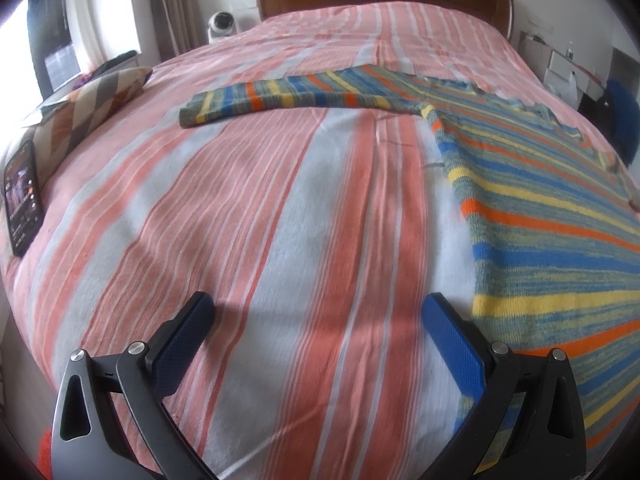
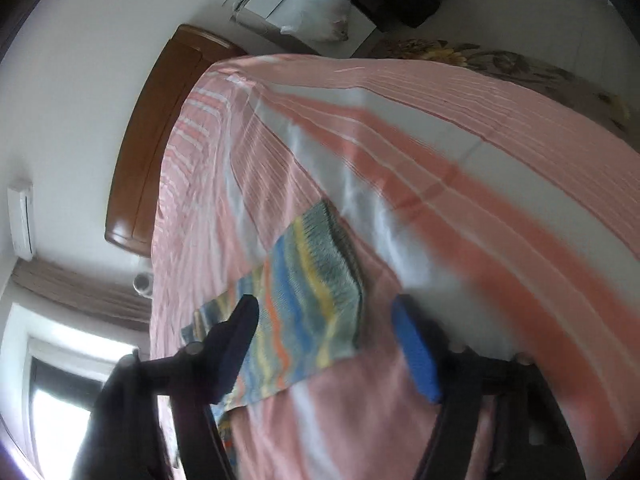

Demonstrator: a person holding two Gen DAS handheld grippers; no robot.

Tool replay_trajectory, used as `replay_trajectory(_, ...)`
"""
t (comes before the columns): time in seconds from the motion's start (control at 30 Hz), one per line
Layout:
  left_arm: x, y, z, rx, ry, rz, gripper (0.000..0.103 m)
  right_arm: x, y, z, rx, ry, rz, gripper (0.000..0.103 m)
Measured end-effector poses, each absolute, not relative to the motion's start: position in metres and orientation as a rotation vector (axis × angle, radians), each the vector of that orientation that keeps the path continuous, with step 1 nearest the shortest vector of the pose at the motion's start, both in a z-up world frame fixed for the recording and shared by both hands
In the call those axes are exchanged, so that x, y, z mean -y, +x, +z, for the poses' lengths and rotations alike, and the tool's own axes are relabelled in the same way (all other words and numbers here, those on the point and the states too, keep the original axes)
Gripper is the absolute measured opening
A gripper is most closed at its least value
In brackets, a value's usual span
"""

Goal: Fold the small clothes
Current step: 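Grasp the other shirt side edge with the right gripper and lift it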

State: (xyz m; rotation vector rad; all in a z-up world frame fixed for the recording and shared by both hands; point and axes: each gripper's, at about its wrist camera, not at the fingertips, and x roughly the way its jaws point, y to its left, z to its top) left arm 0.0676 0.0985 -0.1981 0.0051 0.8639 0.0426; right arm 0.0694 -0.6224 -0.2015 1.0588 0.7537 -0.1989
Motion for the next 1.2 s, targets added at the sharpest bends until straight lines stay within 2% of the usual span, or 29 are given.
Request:
replay_trajectory(0.13, -0.098, 0.068, -0.199, -0.861, 0.006, 0.046, 0.103, 0.624, 0.089, -0.210, -0.836, 1.028, -0.148, 0.063)
replay_trajectory(0.23, -0.097, 0.068, -0.199, -0.858, 0.008, 0.053, 0.103, 0.626, 0.099, -0.213, -0.876, 1.018, -0.149, 0.058)
replay_trajectory(0.3, -0.097, 0.068, -0.199, -0.857, 0.009, 0.055, 0.103, 0.625, 0.105, -0.212, -0.930, 0.957, -0.170, 0.033)
replay_trajectory(0.33, -0.097, 0.068, -0.199, -0.857, 0.009, 0.055, 0.103, 0.623, 0.108, -0.214, -0.963, 0.926, -0.181, 0.005)
replay_trajectory(0.37, -0.097, 0.068, -0.199, -0.857, 0.008, 0.055, 0.103, 0.621, 0.108, -0.211, -0.973, 0.919, -0.190, 0.003)
replay_trajectory(0.43, -0.096, 0.068, -0.199, -0.857, 0.008, 0.054, 0.103, 0.616, 0.107, -0.193, -0.931, 0.891, -0.211, 0.003)
replay_trajectory(0.53, -0.096, 0.068, -0.199, -0.857, 0.008, 0.054, 0.103, 0.585, 0.114, -0.138, -0.839, 0.805, -0.150, 0.003)
replay_trajectory(0.67, -0.096, 0.068, -0.200, -0.859, 0.009, 0.053, 0.103, 0.492, 0.147, -0.050, -0.763, 0.669, 0.073, 0.003)
replay_trajectory(0.73, -0.096, 0.068, -0.200, -0.861, 0.008, 0.050, 0.103, 0.439, 0.165, -0.025, -0.759, 0.622, 0.175, 0.003)
replay_trajectory(0.83, -0.096, 0.068, -0.199, -0.860, 0.007, 0.045, 0.103, 0.349, 0.197, -0.010, -0.780, 0.572, 0.317, 0.003)
replay_trajectory(0.93, -0.097, 0.067, -0.200, -0.855, 0.006, 0.039, 0.103, 0.265, 0.228, -0.021, -0.813, 0.520, 0.414, 0.005)
replay_trajectory(1.0, -0.097, 0.067, -0.200, -0.854, 0.004, 0.037, 0.103, 0.221, 0.244, -0.038, -0.864, 0.540, 0.485, 0.024)
replay_trajectory(1.03, -0.098, 0.067, -0.200, -0.853, 0.004, 0.036, 0.103, 0.207, 0.251, -0.048, -0.892, 0.561, 0.513, 0.052)
replay_trajectory(1.07, -0.098, 0.066, -0.200, -0.853, 0.004, 0.036, 0.103, 0.196, 0.252, -0.056, -0.896, 0.581, 0.525, 0.064)
replay_trajectory(1.2, -0.097, 0.066, -0.200, -0.854, 0.006, 0.037, 0.103, 0.202, 0.230, -0.078, -0.909, 0.613, 0.527, 0.064)
